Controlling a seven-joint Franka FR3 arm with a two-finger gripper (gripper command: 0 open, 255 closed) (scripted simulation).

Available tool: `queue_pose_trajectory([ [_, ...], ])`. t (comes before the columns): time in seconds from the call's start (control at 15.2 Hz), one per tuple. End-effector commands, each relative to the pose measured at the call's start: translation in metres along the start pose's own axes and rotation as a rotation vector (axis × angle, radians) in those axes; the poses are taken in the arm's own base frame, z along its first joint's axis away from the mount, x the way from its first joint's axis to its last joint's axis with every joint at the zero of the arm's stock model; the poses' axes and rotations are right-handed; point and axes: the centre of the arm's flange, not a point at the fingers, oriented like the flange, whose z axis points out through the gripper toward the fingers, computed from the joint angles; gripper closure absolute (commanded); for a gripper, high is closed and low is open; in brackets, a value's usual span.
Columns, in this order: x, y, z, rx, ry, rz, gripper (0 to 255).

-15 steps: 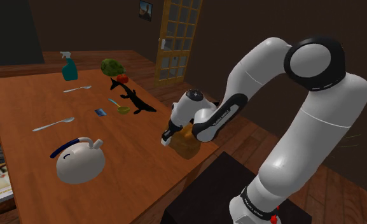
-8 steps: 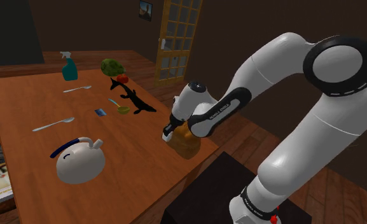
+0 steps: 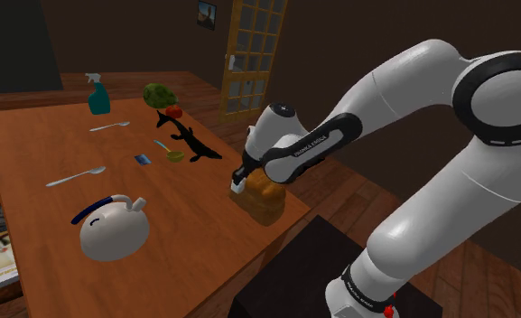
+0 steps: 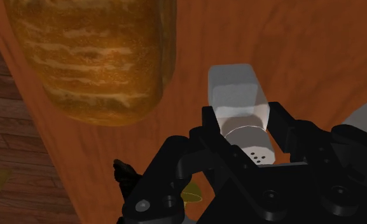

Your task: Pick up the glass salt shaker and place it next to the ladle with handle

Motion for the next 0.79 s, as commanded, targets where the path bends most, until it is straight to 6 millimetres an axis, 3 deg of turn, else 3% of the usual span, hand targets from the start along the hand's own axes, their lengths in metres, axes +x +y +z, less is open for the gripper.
queue_pose_trajectory([
  [0.0,0.019,0.006,0.004,0.0,0.0,0.0,255],
  [0.73,0.151,0.046,0.047,0.0,0.0,0.0,255],
])
